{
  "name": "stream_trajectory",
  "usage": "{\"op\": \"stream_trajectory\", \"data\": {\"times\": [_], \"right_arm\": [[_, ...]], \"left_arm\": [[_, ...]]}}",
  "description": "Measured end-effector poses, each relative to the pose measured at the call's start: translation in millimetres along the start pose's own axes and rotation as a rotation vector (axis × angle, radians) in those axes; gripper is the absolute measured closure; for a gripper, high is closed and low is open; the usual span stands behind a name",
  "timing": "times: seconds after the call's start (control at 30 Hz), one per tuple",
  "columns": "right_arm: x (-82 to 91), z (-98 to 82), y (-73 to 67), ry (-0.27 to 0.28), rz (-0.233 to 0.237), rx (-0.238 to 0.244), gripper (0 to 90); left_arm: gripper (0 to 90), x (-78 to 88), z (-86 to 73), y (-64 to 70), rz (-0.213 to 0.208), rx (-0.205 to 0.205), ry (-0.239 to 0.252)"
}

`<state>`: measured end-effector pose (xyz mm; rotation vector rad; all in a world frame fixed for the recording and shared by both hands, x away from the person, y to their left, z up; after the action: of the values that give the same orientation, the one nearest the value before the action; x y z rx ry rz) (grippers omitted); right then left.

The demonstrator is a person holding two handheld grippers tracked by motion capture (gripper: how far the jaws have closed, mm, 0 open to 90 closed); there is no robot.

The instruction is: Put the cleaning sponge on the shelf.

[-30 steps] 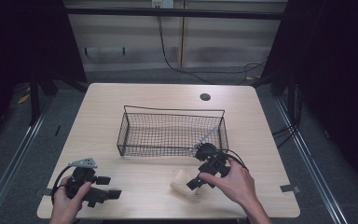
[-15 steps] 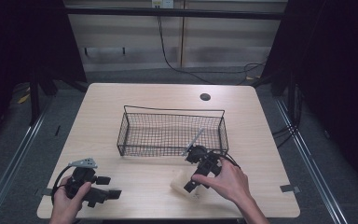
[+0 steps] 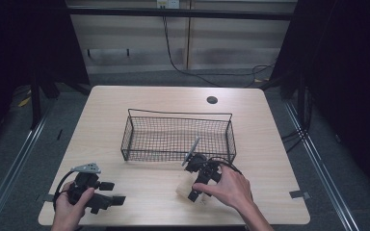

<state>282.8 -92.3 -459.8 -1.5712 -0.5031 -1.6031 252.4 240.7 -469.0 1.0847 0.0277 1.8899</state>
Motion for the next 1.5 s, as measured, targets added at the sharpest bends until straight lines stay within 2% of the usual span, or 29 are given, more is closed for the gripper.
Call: {"op": "stream_trajectory", "data": {"times": [0.23,0.27,0.7,1.17,1.23,1.5], "right_arm": [[-6.7,2.9,-1.3,-0.031,-0.017,0.004,22.4],[-8.5,3.3,-1.4,-0.036,-0.020,0.006,25.9],[-8.5,3.6,-3.1,-0.039,-0.024,0.000,28.2],[-1.0,5.1,-8.0,-0.047,-0.017,0.013,28.4],[0.1,4.9,-7.8,-0.055,-0.031,0.028,28.4],[8.2,4.3,-10.1,-0.059,-0.056,0.039,28.4]], "left_arm": [[18.4,0.4,0.1,-0.2,-0.001,-0.001,0.000],[18.3,0.3,0.1,-0.2,-0.001,-0.001,-0.001],[18.4,0.4,0.3,-0.1,-0.002,-0.004,-0.001],[18.3,0.6,0.2,0.0,-0.004,-0.002,-0.004],[18.4,0.6,0.2,0.0,-0.003,-0.004,-0.002],[18.3,0.6,0.2,0.0,-0.004,-0.002,-0.003]]}}
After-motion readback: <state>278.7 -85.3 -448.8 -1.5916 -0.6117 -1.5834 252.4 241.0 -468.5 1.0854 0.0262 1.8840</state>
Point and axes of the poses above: each handheld gripper's, and its own axes: x roughly backward along the jaws, z roughly out of its top, y roughly to its right, the point moved 2 cm from there along -x, roughly forward along the jaws, and after that the axes turned 2 degrees about y, right-handed, at the moved point
